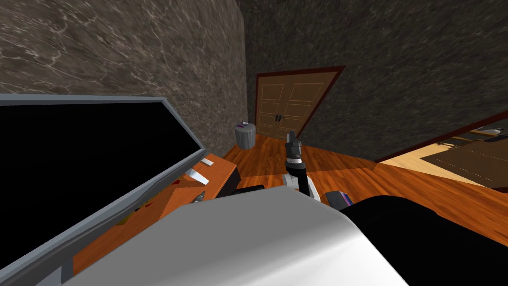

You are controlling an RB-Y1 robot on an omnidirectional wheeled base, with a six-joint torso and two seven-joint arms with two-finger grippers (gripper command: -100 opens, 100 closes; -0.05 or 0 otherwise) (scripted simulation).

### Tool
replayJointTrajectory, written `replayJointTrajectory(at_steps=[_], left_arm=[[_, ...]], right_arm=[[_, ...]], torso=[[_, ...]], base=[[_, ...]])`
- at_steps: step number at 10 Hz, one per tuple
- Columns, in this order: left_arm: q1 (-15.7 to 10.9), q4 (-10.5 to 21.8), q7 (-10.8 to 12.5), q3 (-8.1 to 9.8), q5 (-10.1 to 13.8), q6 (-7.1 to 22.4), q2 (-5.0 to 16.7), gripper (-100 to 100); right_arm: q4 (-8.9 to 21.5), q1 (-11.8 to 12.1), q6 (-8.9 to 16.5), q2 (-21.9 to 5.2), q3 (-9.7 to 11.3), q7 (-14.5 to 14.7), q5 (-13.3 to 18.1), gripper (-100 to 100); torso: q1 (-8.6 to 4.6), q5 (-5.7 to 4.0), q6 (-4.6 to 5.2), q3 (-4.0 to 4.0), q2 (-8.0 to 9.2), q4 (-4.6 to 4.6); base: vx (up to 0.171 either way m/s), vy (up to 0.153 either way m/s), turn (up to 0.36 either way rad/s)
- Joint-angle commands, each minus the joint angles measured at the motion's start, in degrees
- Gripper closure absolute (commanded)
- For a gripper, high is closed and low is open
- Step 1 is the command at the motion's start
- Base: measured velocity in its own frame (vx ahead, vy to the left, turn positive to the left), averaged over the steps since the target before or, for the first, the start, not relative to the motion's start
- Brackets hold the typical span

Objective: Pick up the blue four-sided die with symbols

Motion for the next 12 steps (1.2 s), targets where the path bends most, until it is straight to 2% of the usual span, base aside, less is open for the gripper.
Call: replayJointTrajectory(at_steps=[1, 4, 5, 6, 10, 11, 12], left_arm=[[-2.4, 1.6, -1.4, -0.04, 0.3, 0.5, -0.5, -100], [-6.6, 5.2, -3.9, 1.11, 0.1, 0.3, -2.0, -100], [-6.2, 5.1, -3.5, 1.28, 0.0, 0.0, -1.7, -100], [-6.3, 5.3, -3.7, 1.33, 0.0, 0.0, -1.8, 100], [-6.3, 5.2, -3.7, 1.32, 0.0, 0.0, -1.8, 100], [-6.3, 5.2, -3.7, 1.31, 0.0, 0.0, -1.8, 0], [-4.5, 3.4, -2.7, 0.54, 0.2, 0.4, -1.2, 100]], right_arm=[[0.0, 0.0, 0.0, 0.0, 0.0, 0.0, 0.0, 0], [0.0, 0.0, 0.0, 0.0, 0.0, 0.0, 0.0, 0], [0.0, 0.0, 0.0, 0.0, 0.0, 0.0, 0.0, 0], [0.0, 0.0, 0.0, 0.0, 0.0, 0.0, 0.0, 0], [0.0, 0.0, 0.0, 0.0, 0.0, 0.0, 0.0, 0], [0.0, 0.0, 0.0, 0.0, 0.0, 0.0, 0.0, 0], [0.0, 0.0, 0.0, 0.0, 0.0, 0.0, 0.0, 0]], torso=[[0.00, 0.00, 0.00, 0.00, 0.00, 0.00], [0.01, 0.00, 0.01, -0.01, -0.02, 0.00], [-0.02, 0.00, 0.01, -0.02, -0.04, -0.01], [-0.03, 0.00, 0.01, -0.03, -0.06, -0.01], [-0.04, 0.00, 0.00, -0.04, -0.08, -0.01], [-0.04, 0.00, -0.01, -0.04, -0.08, -0.02], [-0.04, 0.00, -0.01, -0.04, -0.08, -0.02]], base=[[-0.034, 0.017, 0.023], [-0.021, 0.013, 0.000], [-0.006, 0.001, 0.002], [-0.003, 0.003, 0.012], [0.000, 0.000, -0.003], [0.000, 0.000, 0.000], [0.002, 0.000, 0.054]])
